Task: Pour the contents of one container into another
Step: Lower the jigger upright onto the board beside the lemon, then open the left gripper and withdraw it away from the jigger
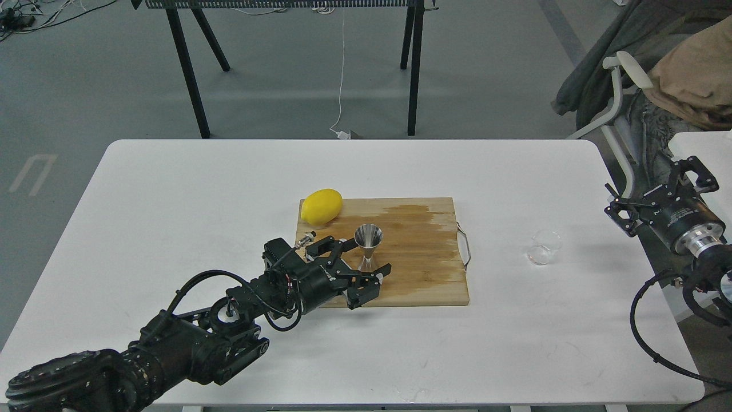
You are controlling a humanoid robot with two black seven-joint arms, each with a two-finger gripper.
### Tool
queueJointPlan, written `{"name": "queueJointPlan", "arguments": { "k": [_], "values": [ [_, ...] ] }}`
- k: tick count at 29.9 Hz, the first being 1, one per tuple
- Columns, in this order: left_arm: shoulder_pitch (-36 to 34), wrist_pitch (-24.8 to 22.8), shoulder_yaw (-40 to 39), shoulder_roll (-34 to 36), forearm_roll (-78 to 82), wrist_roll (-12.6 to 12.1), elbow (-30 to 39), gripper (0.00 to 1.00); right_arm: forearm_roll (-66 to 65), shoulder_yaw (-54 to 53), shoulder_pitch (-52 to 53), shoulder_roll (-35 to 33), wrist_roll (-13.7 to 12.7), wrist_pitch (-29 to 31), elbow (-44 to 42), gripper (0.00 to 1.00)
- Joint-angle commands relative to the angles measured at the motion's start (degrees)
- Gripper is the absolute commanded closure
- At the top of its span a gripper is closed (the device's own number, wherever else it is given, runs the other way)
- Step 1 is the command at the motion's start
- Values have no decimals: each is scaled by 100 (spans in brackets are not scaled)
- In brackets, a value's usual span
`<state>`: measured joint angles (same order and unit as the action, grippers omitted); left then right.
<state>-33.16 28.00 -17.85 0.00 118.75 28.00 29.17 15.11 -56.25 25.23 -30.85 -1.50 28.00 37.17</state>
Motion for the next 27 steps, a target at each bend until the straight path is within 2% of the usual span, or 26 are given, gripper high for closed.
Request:
{"name": "queueJointPlan", "arguments": {
  "k": [1,27],
  "values": [
    [3,0,0,0,-1,0,1,8,-8,0,0,0,0,0,1,1],
    [55,0,0,167,-1,0,10,8,1,0,0,-18,0,0,10,1]
  ]
}}
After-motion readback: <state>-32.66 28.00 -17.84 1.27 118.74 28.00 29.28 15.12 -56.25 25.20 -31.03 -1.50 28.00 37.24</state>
